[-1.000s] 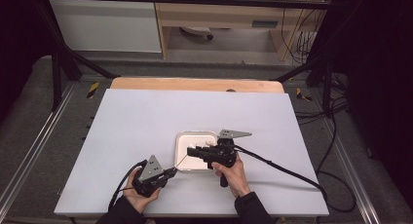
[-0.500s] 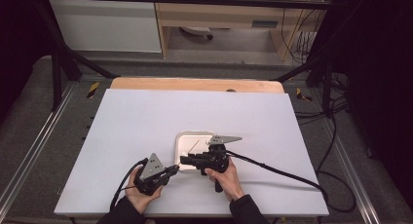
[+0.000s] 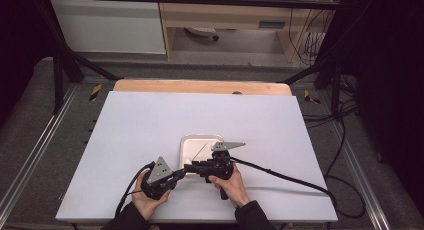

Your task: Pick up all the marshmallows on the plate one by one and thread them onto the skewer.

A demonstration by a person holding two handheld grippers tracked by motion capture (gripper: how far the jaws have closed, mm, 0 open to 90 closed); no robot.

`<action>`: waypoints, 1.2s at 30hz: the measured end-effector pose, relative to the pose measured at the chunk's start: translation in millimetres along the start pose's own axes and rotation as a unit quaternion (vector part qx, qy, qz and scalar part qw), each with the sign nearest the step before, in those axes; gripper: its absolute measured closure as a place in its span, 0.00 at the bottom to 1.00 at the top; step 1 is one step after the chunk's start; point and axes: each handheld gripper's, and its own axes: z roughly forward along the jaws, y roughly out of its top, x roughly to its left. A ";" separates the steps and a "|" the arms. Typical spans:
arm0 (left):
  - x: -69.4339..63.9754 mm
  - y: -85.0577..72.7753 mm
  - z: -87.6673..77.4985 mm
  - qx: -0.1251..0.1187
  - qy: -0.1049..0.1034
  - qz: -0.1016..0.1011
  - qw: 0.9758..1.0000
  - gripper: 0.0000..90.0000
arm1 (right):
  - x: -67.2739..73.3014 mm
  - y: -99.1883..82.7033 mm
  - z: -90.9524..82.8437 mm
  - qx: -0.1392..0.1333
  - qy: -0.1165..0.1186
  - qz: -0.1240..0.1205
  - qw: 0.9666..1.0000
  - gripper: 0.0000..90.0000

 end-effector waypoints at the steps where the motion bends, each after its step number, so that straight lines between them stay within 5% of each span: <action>1: 0.1 0.1 -0.3 -0.002 0.001 -0.001 1.000 0.98 | 0.0 0.5 -0.4 0.000 0.001 0.000 1.000 0.82; 6: 3.3 -0.6 -1.8 -0.004 0.006 -0.009 1.000 0.98 | 2.5 4.5 -4.5 -0.007 -0.006 -0.006 1.000 0.52; 9: 7.0 -0.4 -5.9 -0.014 0.009 -0.016 1.000 0.98 | 2.2 7.6 -7.3 -0.004 -0.038 -0.014 0.999 0.35; 17: 12.2 -1.4 -9.4 -0.022 0.011 -0.015 1.000 0.98 | 2.3 13.1 -13.3 0.004 -0.074 -0.032 0.997 0.14; 23: 14.9 -2.9 -11.8 -0.022 0.005 -0.018 1.000 0.98 | 1.0 23.0 -23.4 0.019 -0.103 -0.061 0.993 0.12; 36: 18.5 -6.0 -17.5 -0.010 0.014 -0.027 0.999 0.98 | -20.9 41.2 -34.1 0.079 -0.186 -0.112 0.973 0.26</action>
